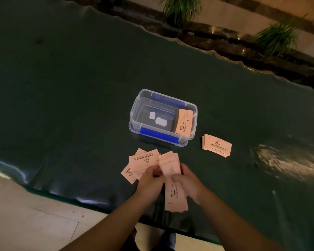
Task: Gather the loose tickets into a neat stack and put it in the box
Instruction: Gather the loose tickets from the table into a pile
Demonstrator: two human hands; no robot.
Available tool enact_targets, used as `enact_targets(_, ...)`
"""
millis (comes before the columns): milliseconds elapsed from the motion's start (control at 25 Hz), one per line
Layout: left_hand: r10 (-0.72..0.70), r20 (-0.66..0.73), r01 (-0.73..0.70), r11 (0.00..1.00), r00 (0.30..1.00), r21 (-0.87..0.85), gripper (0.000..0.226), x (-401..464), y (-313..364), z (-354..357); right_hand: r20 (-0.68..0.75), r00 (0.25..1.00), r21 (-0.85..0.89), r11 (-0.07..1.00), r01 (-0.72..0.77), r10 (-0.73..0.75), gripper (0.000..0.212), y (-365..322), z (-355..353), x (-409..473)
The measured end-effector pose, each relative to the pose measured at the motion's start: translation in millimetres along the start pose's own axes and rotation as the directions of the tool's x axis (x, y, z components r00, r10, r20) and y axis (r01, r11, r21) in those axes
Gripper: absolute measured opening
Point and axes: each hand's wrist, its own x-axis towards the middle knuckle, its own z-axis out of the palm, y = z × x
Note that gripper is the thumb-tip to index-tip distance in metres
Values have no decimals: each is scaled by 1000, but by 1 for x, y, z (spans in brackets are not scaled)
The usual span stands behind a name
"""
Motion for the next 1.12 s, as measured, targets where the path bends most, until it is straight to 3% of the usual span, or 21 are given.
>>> enact_targets(80,184,-79,-137,903,980,407,31,16,10,-22,-77,993,209,975,-73,91,38,7,-4,-1)
enact_targets(200,294,11,-169,518,956,839,82,45,21,-53,-104,981,469,877,-99,166,33,15,1,-2)
enact_targets(320,258,114,-169,204,959,964,93,57,18,-61,-96,981,620,781,-71,166,41,18,9,-3)
enact_targets(440,321,162,-202,95,933,975,79,61,5,-53,-80,984,654,753,-70,161,45,19,15,-5)
enact_targets(840,367,89,-209,302,926,930,78,43,-19,-33,-102,975,642,762,-85,196,43,24,20,-18)
enact_targets(920,336,81,-230,432,938,872,72,38,-19,-26,-99,978,654,752,-74,182,41,26,23,-22)
enact_targets(1040,269,93,-260,693,959,673,47,28,-19,-13,-108,981,661,749,-48,158,39,26,25,-27)
enact_targets(1120,259,89,-265,794,962,548,38,22,-21,-5,-118,983,641,767,-31,138,40,23,23,-28)
